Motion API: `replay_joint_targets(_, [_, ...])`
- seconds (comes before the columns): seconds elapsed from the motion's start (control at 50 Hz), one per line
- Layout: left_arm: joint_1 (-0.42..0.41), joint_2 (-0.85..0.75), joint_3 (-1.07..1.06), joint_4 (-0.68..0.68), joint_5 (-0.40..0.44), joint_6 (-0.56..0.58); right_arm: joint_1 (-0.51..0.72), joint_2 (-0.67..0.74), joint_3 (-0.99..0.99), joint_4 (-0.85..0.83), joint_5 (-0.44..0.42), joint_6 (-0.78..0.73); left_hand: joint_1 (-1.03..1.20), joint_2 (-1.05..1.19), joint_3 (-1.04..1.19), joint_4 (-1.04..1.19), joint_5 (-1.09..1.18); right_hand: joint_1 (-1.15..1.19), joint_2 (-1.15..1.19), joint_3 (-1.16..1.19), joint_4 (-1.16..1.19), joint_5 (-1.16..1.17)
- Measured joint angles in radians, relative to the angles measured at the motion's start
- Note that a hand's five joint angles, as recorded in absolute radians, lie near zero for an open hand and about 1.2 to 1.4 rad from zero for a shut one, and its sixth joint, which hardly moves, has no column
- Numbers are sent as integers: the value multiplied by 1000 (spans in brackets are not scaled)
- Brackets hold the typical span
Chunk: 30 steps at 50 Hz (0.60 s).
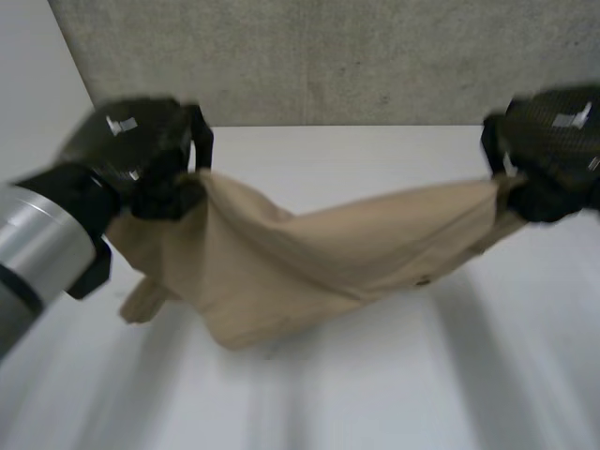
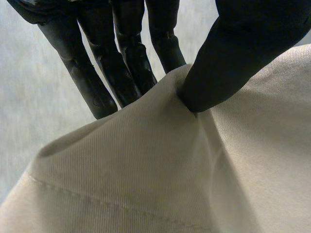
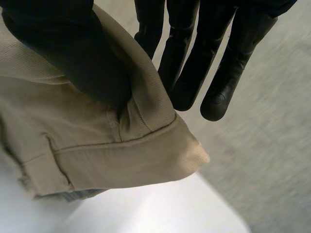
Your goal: Fold the shorts.
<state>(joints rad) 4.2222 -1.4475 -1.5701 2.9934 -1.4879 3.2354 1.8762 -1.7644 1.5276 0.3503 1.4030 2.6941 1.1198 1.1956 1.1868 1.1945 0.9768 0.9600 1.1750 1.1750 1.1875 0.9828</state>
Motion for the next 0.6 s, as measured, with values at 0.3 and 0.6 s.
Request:
replay_joint_targets(0.3, [41,-246,120,-11,82,-41,45,325,-244,28,10,-7,0,1,3,0,0,4,0,7,0,7])
replay_joint_targets(0.6, [128,-879,697,196,-71,-25,136,870,-703,-386,174,-47,-64,-118,-93,-101,-56,-191,-256,-233,-243,-202])
